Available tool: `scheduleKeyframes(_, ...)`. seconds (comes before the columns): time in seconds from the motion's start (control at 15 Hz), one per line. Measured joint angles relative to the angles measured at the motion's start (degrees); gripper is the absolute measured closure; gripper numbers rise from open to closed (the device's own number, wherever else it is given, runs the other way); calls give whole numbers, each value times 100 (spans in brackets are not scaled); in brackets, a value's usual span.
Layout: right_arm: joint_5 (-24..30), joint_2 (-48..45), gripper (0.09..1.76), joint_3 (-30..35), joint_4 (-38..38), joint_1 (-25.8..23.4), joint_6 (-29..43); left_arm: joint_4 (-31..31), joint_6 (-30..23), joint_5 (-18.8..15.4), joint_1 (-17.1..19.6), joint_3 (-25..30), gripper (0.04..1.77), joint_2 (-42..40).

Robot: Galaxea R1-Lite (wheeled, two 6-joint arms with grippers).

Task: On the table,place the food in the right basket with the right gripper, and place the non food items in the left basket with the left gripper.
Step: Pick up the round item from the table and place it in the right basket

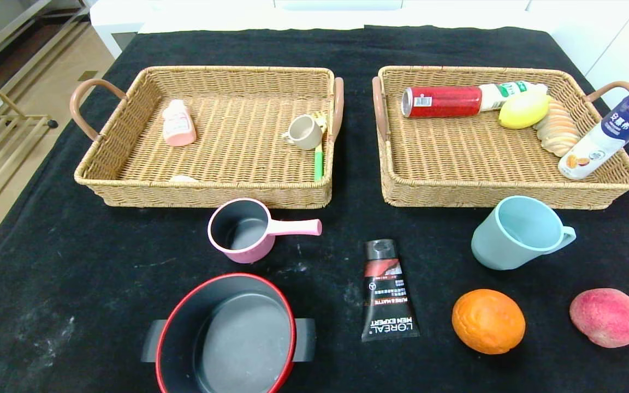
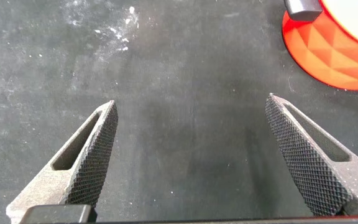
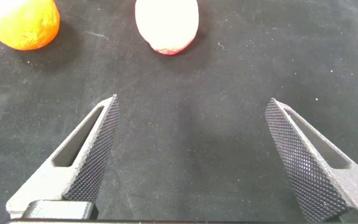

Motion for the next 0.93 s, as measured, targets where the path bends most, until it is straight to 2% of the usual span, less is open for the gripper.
scheduleKeyframes(0.33, 0, 46, 14, -135, 24, -17, 88, -571, -112, -116, -6, -432, 9, 340)
scheduleKeyframes(0.6, 207, 788, 14, -1220, -22, 84, 345, -930, -73, -546, -180, -903, 9, 1190)
scheduleKeyframes(0.93, 922, 2163, 14, -2439, -48, 395, 243, -997, 161, -994, -874, -1974, 9, 2744)
